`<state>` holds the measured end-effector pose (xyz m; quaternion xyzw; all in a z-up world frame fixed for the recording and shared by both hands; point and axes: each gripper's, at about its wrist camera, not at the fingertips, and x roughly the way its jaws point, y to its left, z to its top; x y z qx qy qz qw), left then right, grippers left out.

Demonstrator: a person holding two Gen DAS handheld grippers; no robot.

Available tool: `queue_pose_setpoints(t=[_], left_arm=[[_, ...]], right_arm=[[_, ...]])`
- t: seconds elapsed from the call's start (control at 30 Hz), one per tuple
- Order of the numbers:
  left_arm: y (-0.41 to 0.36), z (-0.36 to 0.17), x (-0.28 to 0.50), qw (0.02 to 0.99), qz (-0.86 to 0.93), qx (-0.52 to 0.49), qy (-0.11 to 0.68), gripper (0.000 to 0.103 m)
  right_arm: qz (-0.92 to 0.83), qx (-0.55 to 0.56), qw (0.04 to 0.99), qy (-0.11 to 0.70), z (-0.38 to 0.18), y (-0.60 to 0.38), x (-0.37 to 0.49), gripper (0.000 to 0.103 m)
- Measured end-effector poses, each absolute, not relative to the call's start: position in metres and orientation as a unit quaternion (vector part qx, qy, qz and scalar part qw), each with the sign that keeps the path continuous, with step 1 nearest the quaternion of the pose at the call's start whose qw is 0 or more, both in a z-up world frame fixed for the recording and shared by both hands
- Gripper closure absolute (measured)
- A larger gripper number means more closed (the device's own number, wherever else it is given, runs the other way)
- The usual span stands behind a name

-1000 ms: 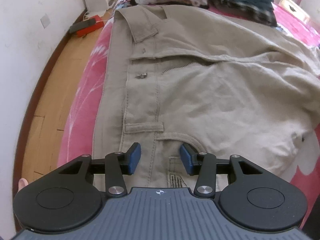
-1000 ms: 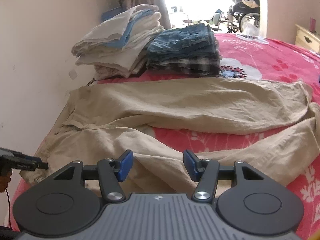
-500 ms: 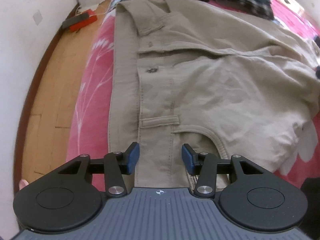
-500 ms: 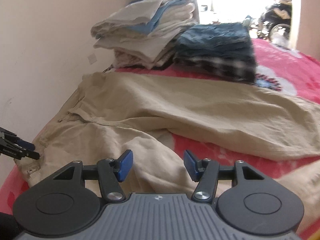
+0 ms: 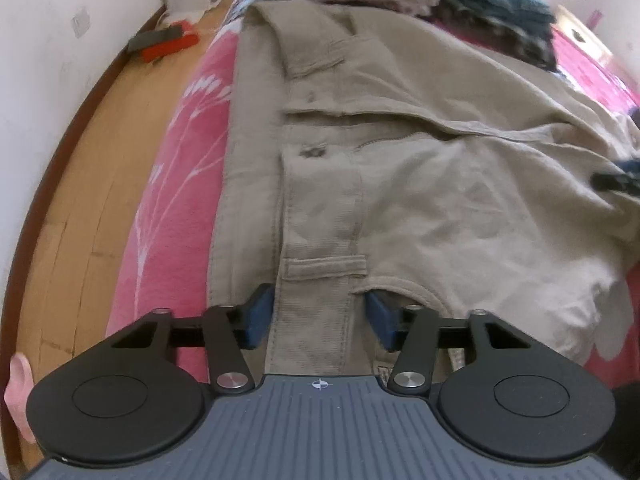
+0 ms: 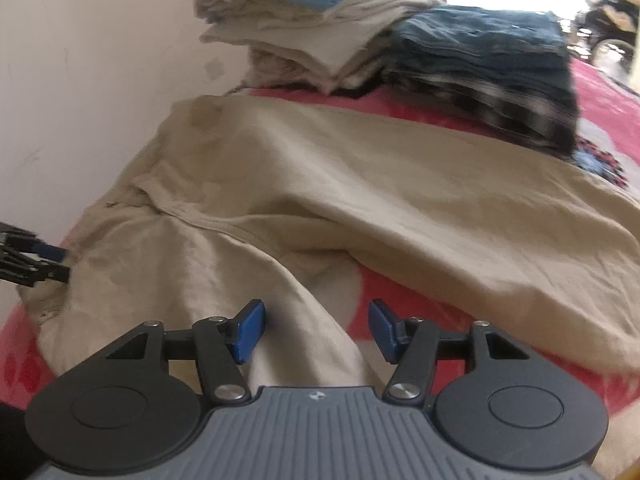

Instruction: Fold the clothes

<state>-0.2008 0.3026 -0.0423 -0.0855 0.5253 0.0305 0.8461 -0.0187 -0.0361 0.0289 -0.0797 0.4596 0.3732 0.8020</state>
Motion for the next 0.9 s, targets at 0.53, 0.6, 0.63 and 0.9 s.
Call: queue_pose_setpoints(t=[0.53,0.6,0.63,0.9], left_arm=[[0.311,-0.003,-0.217,0.869,0.094,-0.074,0.481,0.097],[0.319,-0.004,-0.217,0.863,0.087,-0.079,0.492,0.097],[0.320,-0.009,-0.216,0.857,0.083,-0.084,0.502,0.097],[0.322,-0.034,-0.220,0.839,0.089,-0.111,0.526,0.073]], right_arm=[[0.503,-0.123,0.671,0.530,0.039,0.011,-0.023,0.099],[0.503,-0.144,0.672,0.525,0.031,0.016,-0.028,0.099],[0.496,-0.152,0.671,0.530,0.023,0.018,-0.028,0.099],[0.475,-0.163,0.683,0.531,0.020,0.005,-0.012,0.060]])
